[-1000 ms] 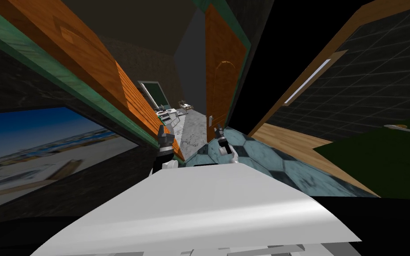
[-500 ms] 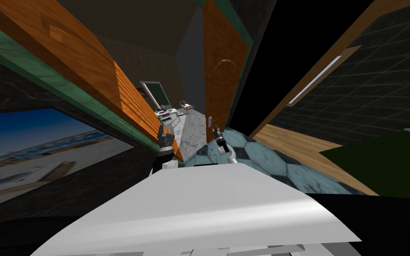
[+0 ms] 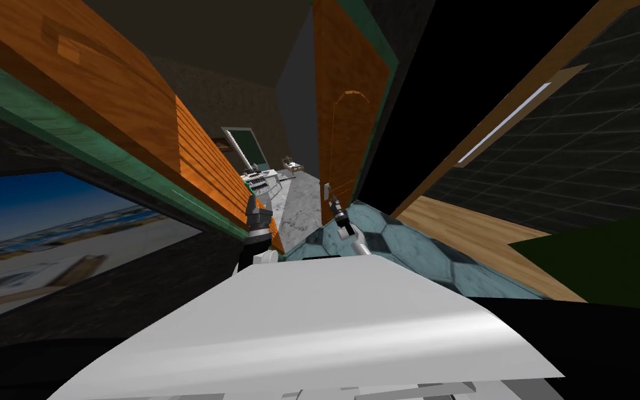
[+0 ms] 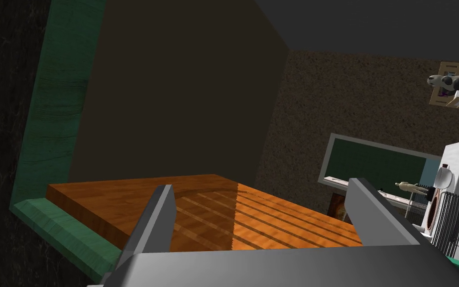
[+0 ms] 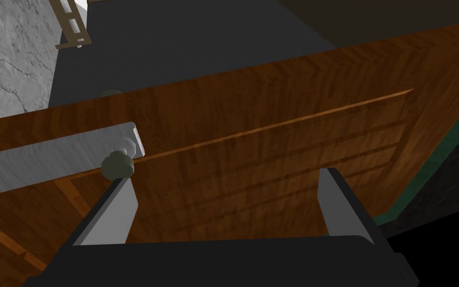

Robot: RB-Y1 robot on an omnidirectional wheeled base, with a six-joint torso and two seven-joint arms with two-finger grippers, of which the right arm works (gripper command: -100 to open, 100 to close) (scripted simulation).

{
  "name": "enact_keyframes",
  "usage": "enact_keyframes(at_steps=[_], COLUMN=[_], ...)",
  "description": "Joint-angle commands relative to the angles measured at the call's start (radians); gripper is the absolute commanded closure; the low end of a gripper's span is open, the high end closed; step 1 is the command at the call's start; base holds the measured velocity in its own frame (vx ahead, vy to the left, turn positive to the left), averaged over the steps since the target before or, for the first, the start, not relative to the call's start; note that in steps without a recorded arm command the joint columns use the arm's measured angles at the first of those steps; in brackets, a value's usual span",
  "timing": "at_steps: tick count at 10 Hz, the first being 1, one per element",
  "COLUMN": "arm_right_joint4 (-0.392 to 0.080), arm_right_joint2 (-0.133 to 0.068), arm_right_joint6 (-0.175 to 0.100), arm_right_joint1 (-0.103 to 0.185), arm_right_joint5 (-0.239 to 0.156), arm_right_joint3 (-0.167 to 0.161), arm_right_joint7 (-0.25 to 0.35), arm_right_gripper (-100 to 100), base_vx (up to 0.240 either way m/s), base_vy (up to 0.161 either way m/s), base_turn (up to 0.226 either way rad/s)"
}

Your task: Push the door open

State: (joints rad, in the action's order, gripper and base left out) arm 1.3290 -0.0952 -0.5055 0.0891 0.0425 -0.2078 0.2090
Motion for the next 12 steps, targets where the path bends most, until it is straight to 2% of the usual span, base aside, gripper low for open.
enact_keyframes(at_steps=[1, 2, 4, 5, 9, 10, 12], arm_right_joint4=[-0.05, -0.06, -0.128, -0.128, -0.255, -0.261, -0.323], arm_right_joint2=[0.003, 0.003, 0.004, 0.004, 0.007, 0.007, 0.009], arm_right_joint6=[-0.005, -0.005, -0.007, -0.007, -0.012, -0.012, -0.015], arm_right_joint1=[0.032, 0.032, 0.075, 0.075, 0.157, 0.157, 0.197], arm_right_joint5=[0.001, 0.001, 0.001, 0.001, 0.0, 0.0, 0.0], arm_right_joint3=[-0.009, -0.009, -0.021, -0.021, -0.043, -0.043, -0.053], arm_right_joint7=[0.004, 0.004, 0.012, 0.012, 0.028, 0.028, 0.035], arm_right_gripper=[-100, -100, -100, -100, -100, -100, -100], base_vx=[0.078, 0.054, 0.036, 0.039, 0.065, 0.035, 0.052], base_vy=[-0.075, -0.063, -0.087, -0.084, -0.095, -0.075, -0.086], base_turn=[0.057, 0.026, 0.047, 0.033, 0.055, 0.02, 0.043])
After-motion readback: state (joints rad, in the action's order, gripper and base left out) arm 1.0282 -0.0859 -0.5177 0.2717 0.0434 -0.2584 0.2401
